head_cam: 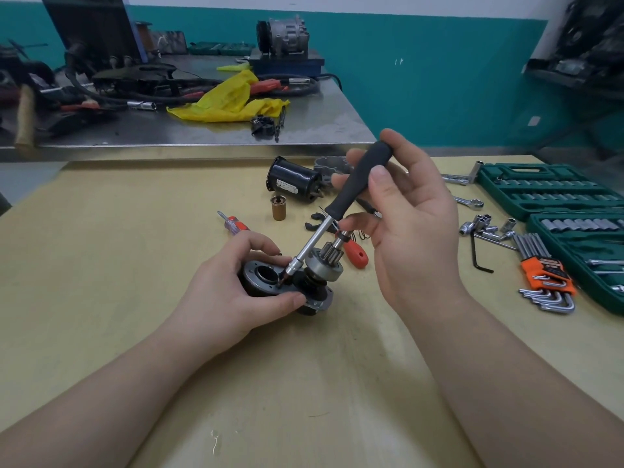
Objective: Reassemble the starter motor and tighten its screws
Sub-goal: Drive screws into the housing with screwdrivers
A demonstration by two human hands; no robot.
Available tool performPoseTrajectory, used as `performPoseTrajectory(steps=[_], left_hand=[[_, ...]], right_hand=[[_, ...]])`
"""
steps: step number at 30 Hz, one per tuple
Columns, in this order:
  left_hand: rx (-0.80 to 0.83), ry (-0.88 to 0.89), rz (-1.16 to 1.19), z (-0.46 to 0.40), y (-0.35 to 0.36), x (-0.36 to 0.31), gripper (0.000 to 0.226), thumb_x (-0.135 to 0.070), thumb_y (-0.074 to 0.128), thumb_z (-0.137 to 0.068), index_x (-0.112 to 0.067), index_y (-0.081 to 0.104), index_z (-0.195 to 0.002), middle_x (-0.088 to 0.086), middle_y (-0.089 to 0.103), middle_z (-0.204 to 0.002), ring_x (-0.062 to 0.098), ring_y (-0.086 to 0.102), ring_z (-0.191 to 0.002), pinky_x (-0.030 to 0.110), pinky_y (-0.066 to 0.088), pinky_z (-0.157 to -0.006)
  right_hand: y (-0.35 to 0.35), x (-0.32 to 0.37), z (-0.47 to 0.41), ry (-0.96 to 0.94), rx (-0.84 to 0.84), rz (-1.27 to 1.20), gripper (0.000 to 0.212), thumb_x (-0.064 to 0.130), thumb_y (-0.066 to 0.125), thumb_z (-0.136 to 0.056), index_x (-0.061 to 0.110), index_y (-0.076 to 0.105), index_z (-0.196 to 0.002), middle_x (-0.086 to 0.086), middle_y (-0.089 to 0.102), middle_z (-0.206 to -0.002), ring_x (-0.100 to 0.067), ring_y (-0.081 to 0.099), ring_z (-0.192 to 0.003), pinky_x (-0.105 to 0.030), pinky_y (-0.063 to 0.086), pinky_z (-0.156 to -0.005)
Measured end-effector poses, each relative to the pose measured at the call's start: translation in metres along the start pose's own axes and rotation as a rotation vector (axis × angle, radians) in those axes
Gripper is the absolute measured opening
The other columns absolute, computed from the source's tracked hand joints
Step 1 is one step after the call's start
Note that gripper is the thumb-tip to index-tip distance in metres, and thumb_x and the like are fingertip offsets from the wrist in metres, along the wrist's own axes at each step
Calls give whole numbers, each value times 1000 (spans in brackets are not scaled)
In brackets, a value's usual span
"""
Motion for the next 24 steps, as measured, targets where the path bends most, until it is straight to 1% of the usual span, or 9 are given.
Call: performPoseTrajectory(steps=[1,5,8,10,12,15,17,21,24], left_hand=[[1,3,-1,0,0,0,56,-27,102,-66,-42,61,-103,-31,76,-105,-5,75,-90,2,48,-73],[9,8,12,0,0,-1,59,-34,104,-63,-42,62,-104,-28,77,-107,-3,75,-92,3,49,-75],[7,4,28,0,0,-1,58,-39,101,-62,-41,62,-105,-25,78,-108,-1,76,-91,4,49,-76],[7,-1,31,0,0,-2,57,-44,97,-60,-42,62,-105,-26,78,-108,-2,76,-91,4,49,-76],[6,-1,26,0,0,-3,57,-47,95,-59,-42,62,-105,-28,77,-107,-3,75,-90,3,49,-75],[0,8,6,1,0,-4,58,-45,99,-60,-42,62,-104,-31,76,-105,-7,73,-89,1,47,-74],[-4,14,-6,1,0,-3,58,-36,104,-64,-41,62,-104,-31,76,-104,-8,73,-89,1,46,-73],[-2,19,-13,1,0,-1,54,-28,101,-69,-39,62,-104,-29,77,-104,-5,74,-90,1,47,-74],[12,27,-15,1,0,-1,55,-27,101,-69,-40,61,-105,-30,77,-105,-5,74,-92,2,48,-75]], right_hand=[[0,-1,0,-10,1,8,34,1,54,-108,17,61,-137,-14,76,-118,-30,79,-98,-33,61,-57],[-1,-5,-1,-35,-69,57,29,7,71,-100,23,62,-122,9,74,-88,-18,73,-79,-30,56,-56],[-1,-6,-2,-40,-121,65,28,8,76,-97,24,62,-115,12,71,-81,-15,70,-72,-27,51,-51],[-2,-5,-2,-50,-145,88,27,9,77,-97,23,62,-114,12,72,-82,-14,72,-72,-27,52,-48],[-2,-4,-2,-39,-117,81,23,11,72,-101,21,63,-119,10,75,-90,-18,77,-79,-31,57,-50],[-1,1,1,11,-14,-42,24,9,54,-109,16,61,-130,-9,77,-117,-36,77,-103,-35,61,-53],[-2,4,0,16,45,-66,27,3,48,-111,16,60,-131,-16,74,-125,-38,76,-108,-34,62,-55],[-4,6,-2,-6,89,-16,28,0,54,-107,17,59,-128,-23,73,-122,-38,77,-103,-33,59,-57],[-4,3,-3,-14,37,-35,25,2,65,-101,18,62,-120,-11,76,-103,-30,77,-89,-30,56,-56]])
Point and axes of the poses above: each hand's wrist, its own z-axis away from the middle knuckle, its own y-axis out of the palm, x = y × z, the point moved 1 cm from there along -z, towards the middle knuckle
